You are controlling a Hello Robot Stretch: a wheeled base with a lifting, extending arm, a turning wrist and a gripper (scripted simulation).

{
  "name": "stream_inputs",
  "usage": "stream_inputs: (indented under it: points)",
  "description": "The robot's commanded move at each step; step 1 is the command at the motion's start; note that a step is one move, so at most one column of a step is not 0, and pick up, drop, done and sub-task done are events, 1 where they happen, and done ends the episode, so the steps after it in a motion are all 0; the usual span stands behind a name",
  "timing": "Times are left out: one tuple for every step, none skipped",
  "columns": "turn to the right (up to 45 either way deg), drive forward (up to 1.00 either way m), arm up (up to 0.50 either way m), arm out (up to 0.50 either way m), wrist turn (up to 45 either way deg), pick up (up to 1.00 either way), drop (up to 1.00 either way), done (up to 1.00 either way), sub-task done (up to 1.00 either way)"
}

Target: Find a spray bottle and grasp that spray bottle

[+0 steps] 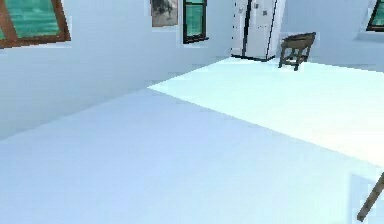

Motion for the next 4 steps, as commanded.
stream_inputs:
  points:
    - [3.0, 0.00, 0.00, 0.00, 0.0, 0.00, 0.00, 0.00, 0.00]
    - [0.0, 0.55, 0.00, 0.00, 0.0, 0.00, 0.00, 0.00, 0.00]
    - [30.0, 0.00, 0.00, 0.00, 0.0, 0.00, 0.00, 0.00, 0.00]
    - [0.0, 1.00, 0.00, 0.00, 0.0, 0.00, 0.00, 0.00, 0.00]
